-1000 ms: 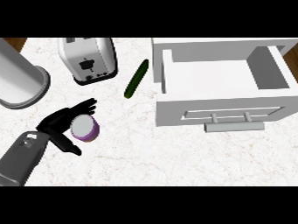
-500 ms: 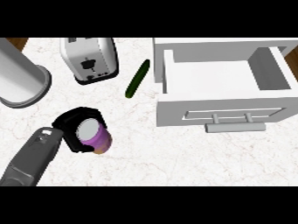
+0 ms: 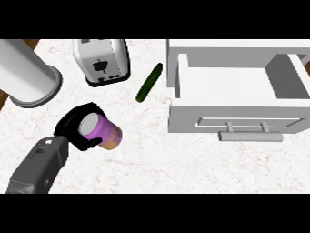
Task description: Pick up the can, place it into the drawer and close the drawer
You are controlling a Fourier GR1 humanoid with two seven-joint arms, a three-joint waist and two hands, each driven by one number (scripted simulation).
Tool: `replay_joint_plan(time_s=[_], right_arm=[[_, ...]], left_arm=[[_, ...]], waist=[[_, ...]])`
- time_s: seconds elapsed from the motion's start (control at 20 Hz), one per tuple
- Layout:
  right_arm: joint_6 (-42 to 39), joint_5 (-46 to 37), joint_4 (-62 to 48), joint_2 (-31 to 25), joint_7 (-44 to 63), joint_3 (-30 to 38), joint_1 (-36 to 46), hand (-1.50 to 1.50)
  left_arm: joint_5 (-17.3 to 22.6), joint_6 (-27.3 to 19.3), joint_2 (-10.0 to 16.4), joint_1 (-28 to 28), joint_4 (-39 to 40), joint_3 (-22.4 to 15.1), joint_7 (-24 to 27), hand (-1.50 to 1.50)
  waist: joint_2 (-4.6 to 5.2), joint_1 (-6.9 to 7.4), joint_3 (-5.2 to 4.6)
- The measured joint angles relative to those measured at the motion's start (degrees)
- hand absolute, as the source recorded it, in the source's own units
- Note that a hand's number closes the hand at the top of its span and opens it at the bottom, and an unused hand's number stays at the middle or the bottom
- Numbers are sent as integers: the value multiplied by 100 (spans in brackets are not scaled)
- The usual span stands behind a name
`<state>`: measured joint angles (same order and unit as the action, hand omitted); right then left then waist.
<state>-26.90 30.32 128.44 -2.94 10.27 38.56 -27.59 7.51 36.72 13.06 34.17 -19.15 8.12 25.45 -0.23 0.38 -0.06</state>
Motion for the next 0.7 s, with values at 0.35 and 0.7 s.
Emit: replay_joint_plan(time_s=[0.35,0.7], right_arm=[[-49,30,106,145,-13,75,-168,-150],[-72,81,119,137,34,160,-124,-150]], left_arm=[[707,-1730,-564,-176,-658,733,287,150],[859,-2932,-1069,-197,-2410,453,-474,150]], waist=[[-51,72,16],[-61,89,19]])
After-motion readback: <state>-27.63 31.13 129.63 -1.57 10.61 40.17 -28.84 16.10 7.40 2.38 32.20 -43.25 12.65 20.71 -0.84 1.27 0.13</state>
